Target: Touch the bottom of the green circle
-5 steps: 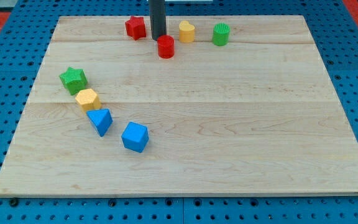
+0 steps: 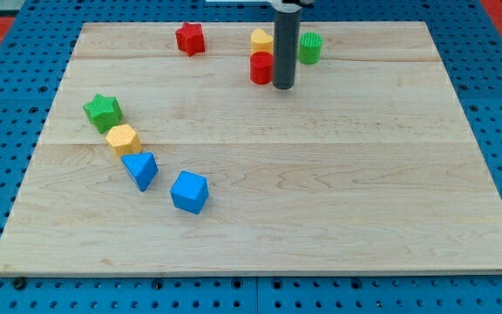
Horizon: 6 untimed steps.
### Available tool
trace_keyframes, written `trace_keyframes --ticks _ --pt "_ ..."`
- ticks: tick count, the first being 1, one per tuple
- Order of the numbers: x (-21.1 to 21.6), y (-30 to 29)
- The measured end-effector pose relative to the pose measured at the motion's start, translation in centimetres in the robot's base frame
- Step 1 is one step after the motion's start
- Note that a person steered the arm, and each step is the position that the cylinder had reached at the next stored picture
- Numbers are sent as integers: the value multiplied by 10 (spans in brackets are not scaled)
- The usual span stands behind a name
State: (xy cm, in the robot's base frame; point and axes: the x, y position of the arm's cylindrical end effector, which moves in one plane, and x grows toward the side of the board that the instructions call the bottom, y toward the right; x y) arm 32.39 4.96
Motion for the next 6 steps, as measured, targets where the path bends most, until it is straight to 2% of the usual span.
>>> trace_keyframes --ticks 1,4,5,6 --pt "-28 24" --pt "-51 39" --pt "-8 42" --pt "63 -1"
